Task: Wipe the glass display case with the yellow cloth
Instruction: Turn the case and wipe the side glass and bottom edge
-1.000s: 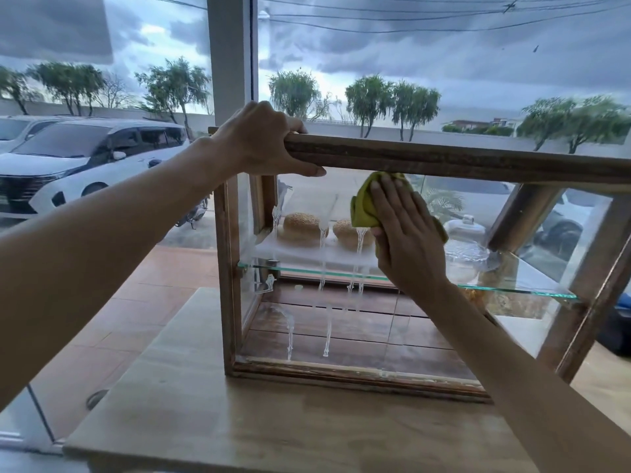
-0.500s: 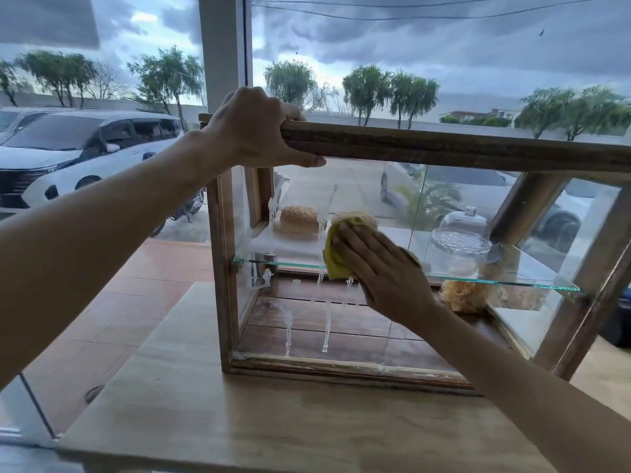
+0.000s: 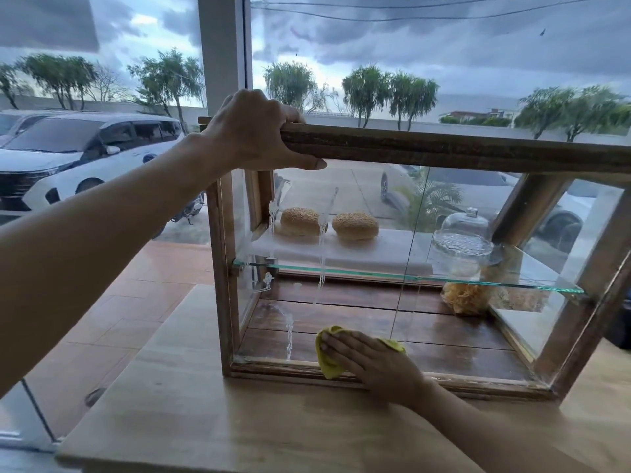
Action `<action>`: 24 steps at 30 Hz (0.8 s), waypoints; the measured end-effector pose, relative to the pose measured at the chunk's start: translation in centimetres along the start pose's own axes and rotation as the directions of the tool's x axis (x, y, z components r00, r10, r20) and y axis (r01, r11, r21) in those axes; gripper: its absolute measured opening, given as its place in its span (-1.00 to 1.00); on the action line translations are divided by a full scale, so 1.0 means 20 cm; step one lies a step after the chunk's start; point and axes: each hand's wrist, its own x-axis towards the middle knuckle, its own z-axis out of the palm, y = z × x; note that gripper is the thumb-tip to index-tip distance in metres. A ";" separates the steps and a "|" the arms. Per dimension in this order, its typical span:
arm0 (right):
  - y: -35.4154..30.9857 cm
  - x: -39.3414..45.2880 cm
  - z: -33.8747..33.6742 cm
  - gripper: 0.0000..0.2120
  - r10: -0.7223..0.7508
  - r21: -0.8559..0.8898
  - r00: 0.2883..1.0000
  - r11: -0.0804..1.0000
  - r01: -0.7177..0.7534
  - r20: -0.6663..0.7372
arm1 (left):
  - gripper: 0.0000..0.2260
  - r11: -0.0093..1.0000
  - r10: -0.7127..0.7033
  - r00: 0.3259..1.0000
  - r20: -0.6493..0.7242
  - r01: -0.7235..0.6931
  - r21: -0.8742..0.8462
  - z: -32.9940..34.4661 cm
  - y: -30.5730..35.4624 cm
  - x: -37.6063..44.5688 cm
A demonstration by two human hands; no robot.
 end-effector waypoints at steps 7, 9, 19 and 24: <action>-0.02 -0.01 -0.07 -0.61 -0.099 0.101 0.993 0.991 0.093 0.064 | -0.03 1.000 -0.013 1.000 -0.007 0.013 -0.008 0.00 0.01 -0.01; -0.01 0.00 -0.12 -0.63 -0.123 0.113 0.991 0.987 0.117 0.048 | 0.02 1.000 -0.002 1.000 -0.010 0.002 -0.005 0.00 0.01 -0.01; 0.58 0.28 -0.64 -0.58 0.274 0.168 0.879 0.960 -0.224 -0.391 | -0.06 1.000 -0.016 1.000 -0.007 0.016 0.012 0.00 0.02 -0.01; 0.84 0.37 -0.74 -0.56 0.207 0.060 0.893 0.978 -0.200 -0.400 | -0.08 1.000 -0.024 0.999 -0.021 0.024 0.003 0.00 0.02 -0.01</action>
